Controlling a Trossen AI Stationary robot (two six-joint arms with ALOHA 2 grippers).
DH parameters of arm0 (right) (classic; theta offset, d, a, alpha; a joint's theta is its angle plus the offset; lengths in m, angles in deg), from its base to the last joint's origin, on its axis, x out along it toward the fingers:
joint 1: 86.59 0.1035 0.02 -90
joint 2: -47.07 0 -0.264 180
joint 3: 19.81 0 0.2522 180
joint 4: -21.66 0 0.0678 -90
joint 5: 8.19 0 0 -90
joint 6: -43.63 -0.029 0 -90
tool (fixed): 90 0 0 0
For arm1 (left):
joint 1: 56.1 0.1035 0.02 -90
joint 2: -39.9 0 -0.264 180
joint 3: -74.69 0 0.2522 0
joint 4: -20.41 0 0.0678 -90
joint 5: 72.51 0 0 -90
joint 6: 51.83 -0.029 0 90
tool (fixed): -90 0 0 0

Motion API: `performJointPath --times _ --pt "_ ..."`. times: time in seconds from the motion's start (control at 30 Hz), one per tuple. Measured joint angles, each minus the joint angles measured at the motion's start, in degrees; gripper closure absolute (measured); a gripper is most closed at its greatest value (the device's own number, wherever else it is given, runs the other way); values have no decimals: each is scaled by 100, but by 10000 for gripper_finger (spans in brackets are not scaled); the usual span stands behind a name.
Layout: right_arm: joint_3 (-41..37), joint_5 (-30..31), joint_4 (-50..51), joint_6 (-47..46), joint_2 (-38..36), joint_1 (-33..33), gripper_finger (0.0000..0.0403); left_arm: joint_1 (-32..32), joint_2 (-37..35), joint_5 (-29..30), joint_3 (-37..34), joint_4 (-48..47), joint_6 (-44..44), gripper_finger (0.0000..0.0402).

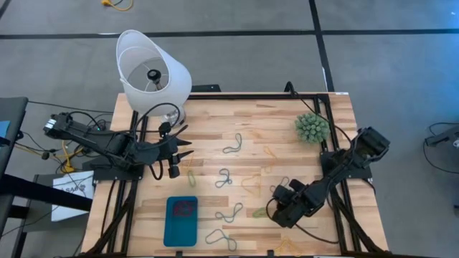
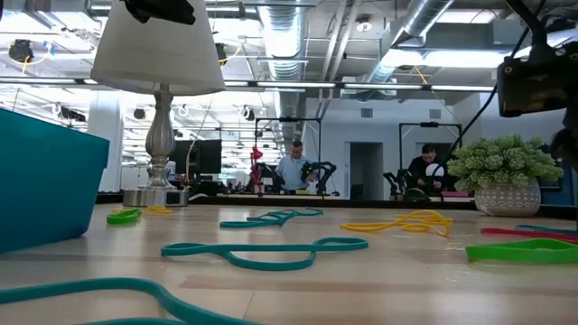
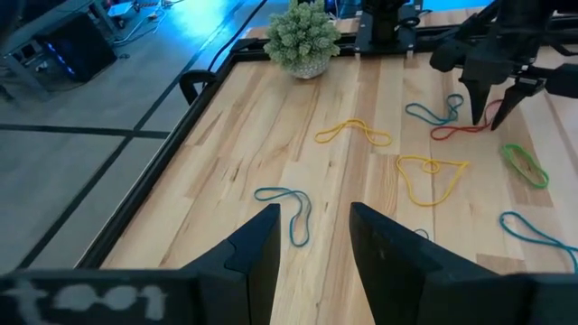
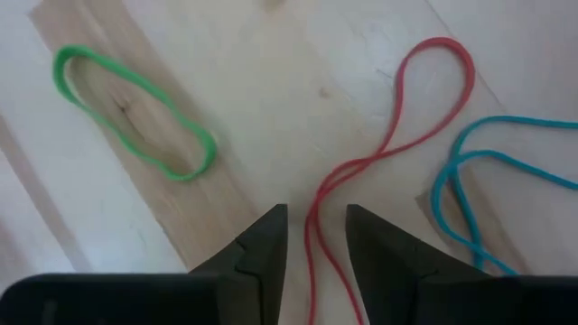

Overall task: Pick and place items into bin
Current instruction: Put the red rubber band into the blue bin

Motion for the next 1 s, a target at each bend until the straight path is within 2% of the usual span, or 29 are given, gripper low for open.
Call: performJointPath --times 0.2,0.43,0.57,0.63,0.8,1.0 --pt "31 56 143 -154 231 -9 322 0 0 -9 0 11 0 276" --pt "4 9 105 -399 154 -15 390 0 0 -10 0 12 0 276" --pt "83 140 123 -172 79 -11 396 0 0 -9 0 15 -37 276" --pt "213 270 126 217 99 -42 400 0 0 -9 0 15 -52 276" --pt "794 1070 -58 1388 83 -301 401 0 0 -8 0 23 -57 276" --pt "1416 1538 -1293 3854 83 -964 402 0 0 -7 0 82 -67 276"
